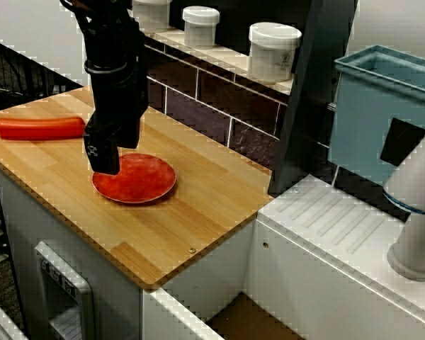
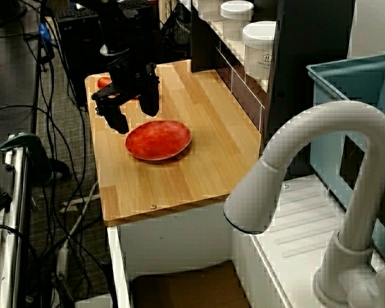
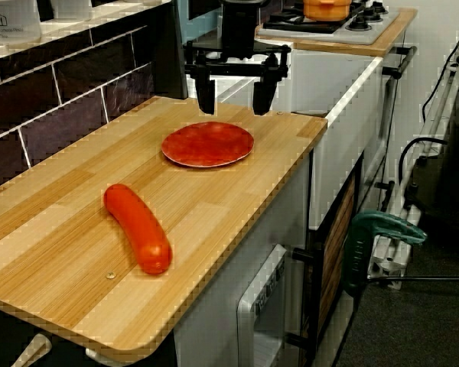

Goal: Put the object on the plate

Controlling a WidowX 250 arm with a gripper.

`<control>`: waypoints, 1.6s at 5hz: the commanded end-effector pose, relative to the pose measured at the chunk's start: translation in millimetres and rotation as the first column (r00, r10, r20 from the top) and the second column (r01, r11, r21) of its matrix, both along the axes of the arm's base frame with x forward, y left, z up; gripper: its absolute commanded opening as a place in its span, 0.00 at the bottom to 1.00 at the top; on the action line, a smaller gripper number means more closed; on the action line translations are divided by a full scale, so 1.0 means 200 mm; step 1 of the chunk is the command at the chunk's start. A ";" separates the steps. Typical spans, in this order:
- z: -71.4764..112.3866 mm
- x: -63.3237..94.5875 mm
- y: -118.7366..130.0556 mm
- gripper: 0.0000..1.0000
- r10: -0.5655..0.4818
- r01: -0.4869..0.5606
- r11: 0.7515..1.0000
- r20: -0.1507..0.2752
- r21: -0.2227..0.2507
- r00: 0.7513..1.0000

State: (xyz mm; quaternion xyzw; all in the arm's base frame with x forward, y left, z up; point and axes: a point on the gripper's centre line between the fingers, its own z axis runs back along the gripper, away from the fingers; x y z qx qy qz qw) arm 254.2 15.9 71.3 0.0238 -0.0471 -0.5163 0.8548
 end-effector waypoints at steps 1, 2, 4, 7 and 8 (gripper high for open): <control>0.00 0.00 0.00 1.00 0.000 0.000 1.000 0.000 0.000 1.000; 0.09 0.09 0.25 1.00 0.149 -0.148 0.989 -0.058 0.030 0.987; 0.14 0.08 0.70 1.00 0.321 -0.320 0.947 0.047 -0.024 0.946; -0.07 -0.02 0.91 1.00 0.422 -0.422 0.907 0.072 -0.014 0.904; -0.09 0.00 0.86 1.00 0.427 -0.428 0.904 0.078 -0.009 0.901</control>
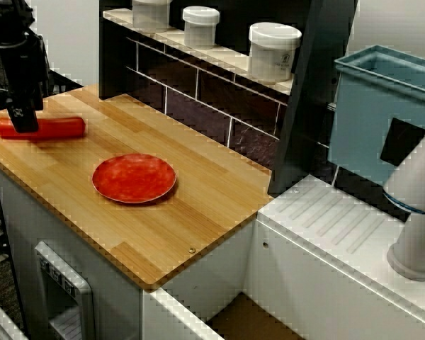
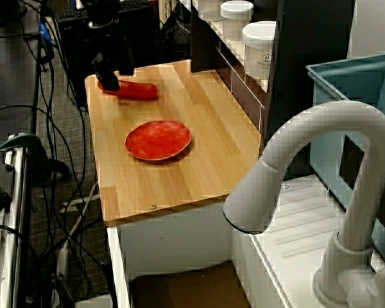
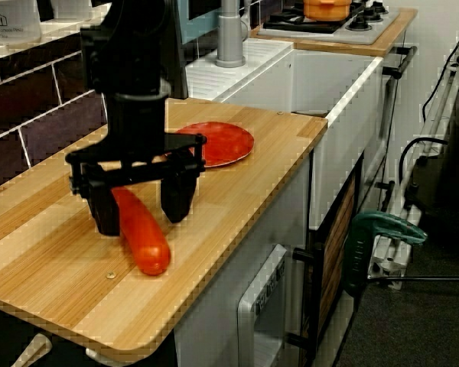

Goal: Put the object on the plate

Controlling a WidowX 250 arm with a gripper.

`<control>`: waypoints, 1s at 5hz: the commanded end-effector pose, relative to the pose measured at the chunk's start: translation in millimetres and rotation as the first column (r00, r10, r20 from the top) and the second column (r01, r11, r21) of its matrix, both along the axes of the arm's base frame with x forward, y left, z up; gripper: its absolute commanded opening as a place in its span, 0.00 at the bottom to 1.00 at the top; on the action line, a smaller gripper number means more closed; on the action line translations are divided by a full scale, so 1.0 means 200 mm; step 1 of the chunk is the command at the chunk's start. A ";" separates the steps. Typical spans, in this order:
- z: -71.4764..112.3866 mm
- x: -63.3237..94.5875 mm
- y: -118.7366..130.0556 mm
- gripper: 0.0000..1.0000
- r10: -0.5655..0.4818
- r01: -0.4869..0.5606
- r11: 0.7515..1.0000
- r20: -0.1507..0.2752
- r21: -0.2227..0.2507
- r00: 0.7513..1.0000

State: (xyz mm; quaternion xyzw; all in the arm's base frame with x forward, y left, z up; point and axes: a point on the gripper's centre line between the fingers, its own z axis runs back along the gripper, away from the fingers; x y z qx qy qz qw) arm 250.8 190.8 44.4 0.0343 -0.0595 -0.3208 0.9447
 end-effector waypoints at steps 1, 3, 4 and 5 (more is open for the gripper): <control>0.02 0.04 0.00 1.00 0.026 -0.027 0.999 0.024 0.035 0.999; -0.03 0.06 0.00 0.89 0.046 -0.047 0.998 0.013 0.033 0.999; -0.02 0.08 0.00 0.00 0.050 -0.050 0.998 0.000 0.025 0.999; 0.05 0.09 -0.03 0.00 0.026 -0.026 1.000 -0.002 0.003 1.000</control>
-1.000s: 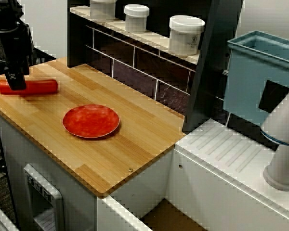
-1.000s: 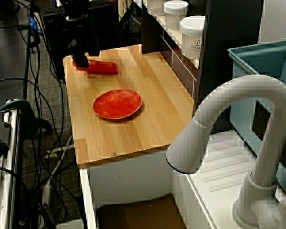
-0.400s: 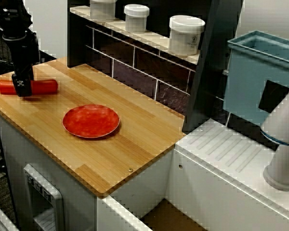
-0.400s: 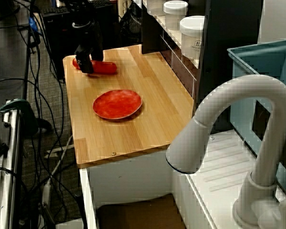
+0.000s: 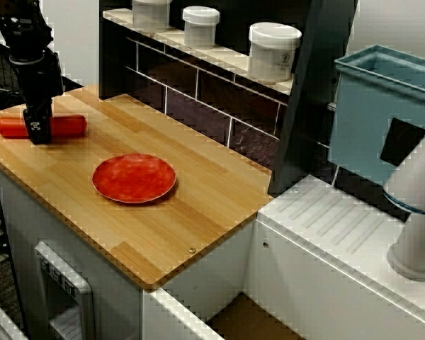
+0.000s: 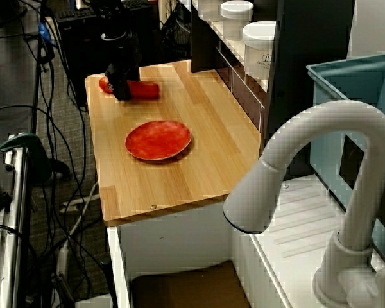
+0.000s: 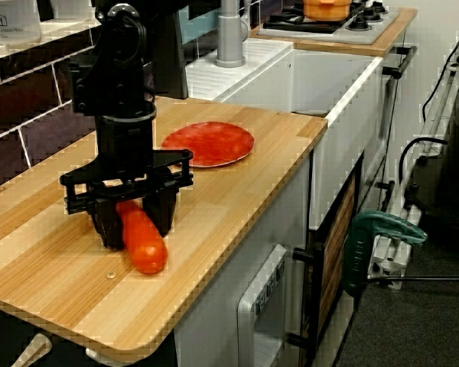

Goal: Put the object on the plate

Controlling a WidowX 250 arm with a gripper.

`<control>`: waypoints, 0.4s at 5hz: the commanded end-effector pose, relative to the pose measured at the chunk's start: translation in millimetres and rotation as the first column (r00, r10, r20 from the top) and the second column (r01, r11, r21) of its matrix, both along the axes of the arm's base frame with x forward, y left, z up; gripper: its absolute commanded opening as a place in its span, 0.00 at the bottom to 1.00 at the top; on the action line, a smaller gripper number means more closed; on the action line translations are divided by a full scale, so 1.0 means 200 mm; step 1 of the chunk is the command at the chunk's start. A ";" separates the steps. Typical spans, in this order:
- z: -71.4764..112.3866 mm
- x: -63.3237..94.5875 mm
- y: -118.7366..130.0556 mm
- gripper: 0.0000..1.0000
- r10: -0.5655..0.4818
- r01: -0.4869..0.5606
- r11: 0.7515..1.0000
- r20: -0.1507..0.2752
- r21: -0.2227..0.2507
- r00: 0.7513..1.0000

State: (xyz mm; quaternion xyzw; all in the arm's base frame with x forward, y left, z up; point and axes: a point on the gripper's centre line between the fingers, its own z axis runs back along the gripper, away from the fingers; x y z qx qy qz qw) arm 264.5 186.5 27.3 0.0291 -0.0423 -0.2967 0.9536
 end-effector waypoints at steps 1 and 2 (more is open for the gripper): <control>0.28 0.03 -0.10 0.00 -0.090 0.092 0.995 0.048 -0.029 0.995; 0.38 0.04 -0.27 0.00 -0.157 0.159 0.987 0.069 -0.025 0.985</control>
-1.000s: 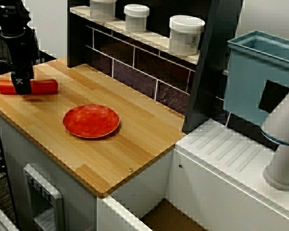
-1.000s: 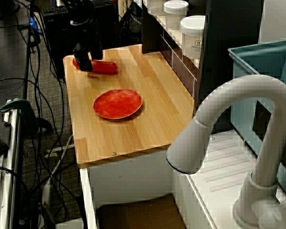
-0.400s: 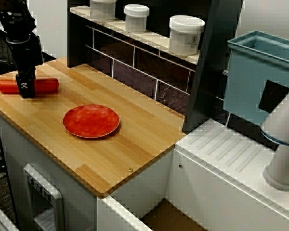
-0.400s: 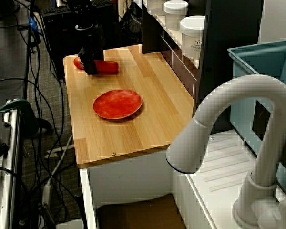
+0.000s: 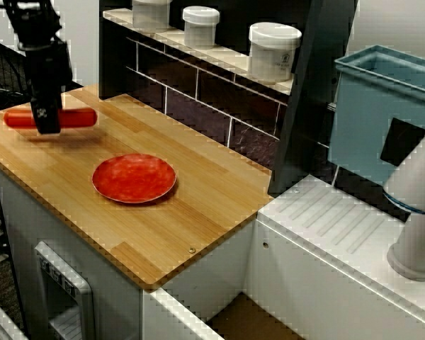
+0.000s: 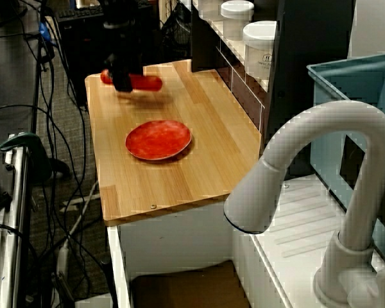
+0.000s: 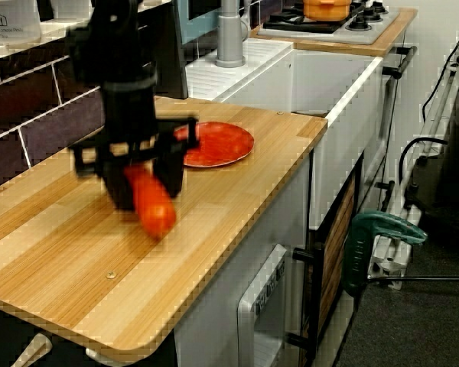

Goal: Put the object on the plate

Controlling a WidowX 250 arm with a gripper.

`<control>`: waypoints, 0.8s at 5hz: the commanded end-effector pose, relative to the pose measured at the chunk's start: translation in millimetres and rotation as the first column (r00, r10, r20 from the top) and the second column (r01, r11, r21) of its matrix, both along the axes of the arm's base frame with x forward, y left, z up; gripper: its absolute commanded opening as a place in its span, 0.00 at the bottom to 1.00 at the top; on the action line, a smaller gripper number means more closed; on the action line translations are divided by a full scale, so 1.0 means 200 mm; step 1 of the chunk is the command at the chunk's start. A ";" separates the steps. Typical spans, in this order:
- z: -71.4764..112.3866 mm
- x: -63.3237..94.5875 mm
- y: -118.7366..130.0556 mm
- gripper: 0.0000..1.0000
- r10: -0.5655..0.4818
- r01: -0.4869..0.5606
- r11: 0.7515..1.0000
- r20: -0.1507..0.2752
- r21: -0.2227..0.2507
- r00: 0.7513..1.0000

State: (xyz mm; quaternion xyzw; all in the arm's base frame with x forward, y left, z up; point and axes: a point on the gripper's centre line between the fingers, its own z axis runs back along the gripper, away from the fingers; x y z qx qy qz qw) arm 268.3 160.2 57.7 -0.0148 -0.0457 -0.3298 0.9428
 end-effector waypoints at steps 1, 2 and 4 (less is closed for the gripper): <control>0.23 0.06 -0.33 0.00 -0.144 0.136 0.987 0.094 0.087 0.985; 0.21 0.10 -0.50 0.00 -0.174 0.167 0.982 0.084 0.093 0.981; 0.10 0.12 -0.65 0.00 -0.201 0.192 0.972 0.052 0.133 0.978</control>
